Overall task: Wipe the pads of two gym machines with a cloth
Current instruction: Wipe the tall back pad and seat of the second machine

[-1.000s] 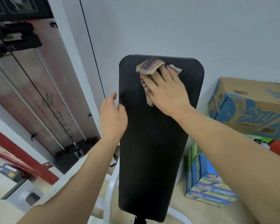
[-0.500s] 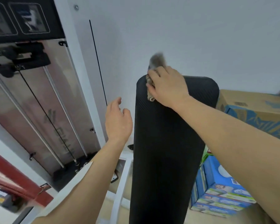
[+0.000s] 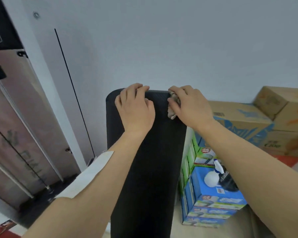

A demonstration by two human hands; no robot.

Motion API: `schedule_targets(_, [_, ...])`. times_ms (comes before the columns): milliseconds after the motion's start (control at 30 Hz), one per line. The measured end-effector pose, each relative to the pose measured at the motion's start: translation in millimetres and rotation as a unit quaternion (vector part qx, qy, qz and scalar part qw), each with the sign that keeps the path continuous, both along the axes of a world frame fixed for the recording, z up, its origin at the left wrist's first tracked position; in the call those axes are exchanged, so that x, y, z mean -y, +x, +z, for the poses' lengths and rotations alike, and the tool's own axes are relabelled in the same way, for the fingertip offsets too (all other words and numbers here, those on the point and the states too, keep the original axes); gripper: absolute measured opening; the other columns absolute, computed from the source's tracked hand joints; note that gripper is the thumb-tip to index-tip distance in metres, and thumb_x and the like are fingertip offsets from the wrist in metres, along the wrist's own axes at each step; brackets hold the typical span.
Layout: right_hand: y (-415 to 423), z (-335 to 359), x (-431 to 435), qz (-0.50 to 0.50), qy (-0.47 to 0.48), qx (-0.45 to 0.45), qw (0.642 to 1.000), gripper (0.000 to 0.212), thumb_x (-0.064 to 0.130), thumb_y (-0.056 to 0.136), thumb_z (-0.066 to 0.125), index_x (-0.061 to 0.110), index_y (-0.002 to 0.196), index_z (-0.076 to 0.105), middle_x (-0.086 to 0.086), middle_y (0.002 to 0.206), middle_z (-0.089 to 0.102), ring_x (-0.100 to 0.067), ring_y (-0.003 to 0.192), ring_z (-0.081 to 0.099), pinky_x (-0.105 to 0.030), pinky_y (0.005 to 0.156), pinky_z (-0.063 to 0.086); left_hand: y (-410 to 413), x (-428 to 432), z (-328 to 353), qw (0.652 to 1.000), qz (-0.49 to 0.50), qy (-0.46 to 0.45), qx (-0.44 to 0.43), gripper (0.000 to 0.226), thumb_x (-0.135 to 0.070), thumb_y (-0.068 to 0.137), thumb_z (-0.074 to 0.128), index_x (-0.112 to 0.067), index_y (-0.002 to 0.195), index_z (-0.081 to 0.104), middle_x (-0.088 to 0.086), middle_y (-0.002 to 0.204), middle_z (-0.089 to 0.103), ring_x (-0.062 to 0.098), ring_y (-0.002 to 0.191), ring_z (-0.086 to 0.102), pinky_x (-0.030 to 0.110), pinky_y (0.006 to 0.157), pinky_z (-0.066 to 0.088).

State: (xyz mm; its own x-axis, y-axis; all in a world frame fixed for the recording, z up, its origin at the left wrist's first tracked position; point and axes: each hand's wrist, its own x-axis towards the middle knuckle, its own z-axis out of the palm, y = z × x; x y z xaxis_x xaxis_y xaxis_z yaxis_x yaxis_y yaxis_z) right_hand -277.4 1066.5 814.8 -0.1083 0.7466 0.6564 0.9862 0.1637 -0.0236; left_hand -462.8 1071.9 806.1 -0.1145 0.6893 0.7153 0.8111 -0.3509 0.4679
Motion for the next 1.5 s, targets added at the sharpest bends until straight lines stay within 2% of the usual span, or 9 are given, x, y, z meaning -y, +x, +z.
schedule_targets(100, [24.5, -18.9, 7.4, -0.017, -0.046, -0.129, 0.990, 0.039, 0.049, 0.100, 0.041, 0.018, 0.114, 0.060, -0.006, 0.096, 0.065, -0.031, 0.092, 0.059, -0.034, 0.070, 0.037, 15.2, 2.9, -9.5, 1.000, -0.014, -0.010, -0.004, 0.040, -0.020, 0.088, 0.051, -0.025, 0.126, 0.062, -0.005, 0.134, 0.056, 0.018, 0.129, 0.044, 0.040, 0.112, 0.028])
schedule_targets(200, [5.9, -13.0, -0.3, 0.021, -0.046, -0.215, 0.975, 0.038, 0.044, 0.102, 0.037, 0.017, 0.114, 0.060, -0.004, 0.108, 0.065, -0.027, 0.102, 0.060, -0.036, 0.080, 0.043, 9.7, 1.5, -15.5, 1.000, -0.017, -0.007, 0.011, 0.043, -0.018, 0.087, 0.051, -0.023, 0.130, 0.060, -0.004, 0.136, 0.055, 0.019, 0.130, 0.043, 0.041, 0.113, 0.031])
schedule_targets(267, [-14.8, 0.0, -9.8, 0.013, -0.017, -0.166, 0.986, 0.037, 0.039, 0.104, 0.037, 0.016, 0.121, 0.061, -0.007, 0.120, 0.062, -0.026, 0.108, 0.059, -0.035, 0.086, 0.042, -6.1, 0.1, -17.1, 0.999, -0.012, -0.010, 0.031, 0.045, -0.018, 0.088, 0.051, -0.022, 0.132, 0.058, -0.003, 0.138, 0.054, 0.019, 0.132, 0.042, 0.041, 0.114, 0.031])
schedule_targets(367, [-42.4, 17.5, -22.2, -0.036, 0.012, -0.056, 0.998, 0.041, 0.039, 0.105, 0.033, 0.014, 0.113, 0.065, -0.006, 0.105, 0.066, -0.027, 0.096, 0.061, -0.033, 0.071, 0.034, -40.6, -1.8, -20.5, 0.999, 0.001, -0.012, 0.042, 0.045, -0.018, 0.089, 0.051, -0.020, 0.134, 0.055, -0.001, 0.138, 0.053, 0.020, 0.130, 0.042, 0.042, 0.114, 0.032])
schedule_targets(633, [-202.3, 28.8, -63.4, 0.070, -0.027, 0.105, 0.992, 0.036, 0.037, 0.104, 0.037, 0.012, 0.103, 0.064, -0.008, 0.097, 0.068, -0.029, 0.088, 0.064, -0.038, 0.070, 0.041, -138.1, 14.4, -38.0, 0.997, 0.059, -0.030, 0.040, 0.045, -0.016, 0.093, 0.052, -0.017, 0.138, 0.051, 0.002, 0.139, 0.053, 0.021, 0.130, 0.044, 0.040, 0.112, 0.032])
schedule_targets(733, [-216.0, 31.3, -68.1, 0.076, -0.046, 0.204, 0.975, 0.037, 0.034, 0.102, 0.037, 0.015, 0.092, 0.067, -0.006, 0.090, 0.068, -0.028, 0.081, 0.062, -0.050, 0.092, 0.045, -165.2, 18.2, -45.6, 0.996, 0.077, -0.035, 0.025, 0.045, -0.015, 0.092, 0.053, -0.016, 0.137, 0.052, 0.004, 0.138, 0.054, 0.023, 0.127, 0.046, 0.039, 0.108, 0.034])
schedule_targets(933, [-214.4, 15.4, -53.8, 0.136, -0.027, 0.416, 0.898, 0.033, 0.042, 0.100, 0.041, 0.022, 0.097, 0.068, -0.001, 0.100, 0.070, -0.027, 0.095, 0.058, -0.047, 0.093, 0.037, -155.0, 25.6, -45.5, 0.996, 0.067, -0.038, 0.047, 0.042, -0.016, 0.095, 0.050, -0.015, 0.137, 0.051, 0.003, 0.137, 0.055, 0.023, 0.126, 0.048, 0.041, 0.108, 0.037])
schedule_targets(1133, [-106.3, 11.3, -41.7, 0.108, 0.041, 0.068, 0.991, 0.044, 0.050, 0.098, 0.042, 0.019, 0.124, 0.061, -0.005, 0.120, 0.066, -0.029, 0.108, 0.057, -0.046, 0.090, 0.049, -98.2, 30.6, -31.8, 0.999, 0.008, -0.040, 0.026, 0.041, -0.019, 0.097, 0.050, -0.016, 0.139, 0.049, 0.002, 0.139, 0.053, 0.018, 0.130, 0.045, 0.034, 0.113, 0.033])
schedule_targets(1500, [-29.3, -32.6, -18.4, 0.067, 0.148, -0.201, 0.966, 0.035, 0.039, 0.096, 0.054, 0.016, 0.121, 0.062, -0.001, 0.129, 0.054, -0.021, 0.114, 0.051, -0.027, 0.099, 0.039, 9.9, 42.3, -55.9, 0.985, -0.075, -0.005, -0.153, 0.052, -0.020, 0.091, 0.057, -0.013, 0.142, 0.049, 0.004, 0.143, 0.051, 0.021, 0.132, 0.045, 0.039, 0.109, 0.038])
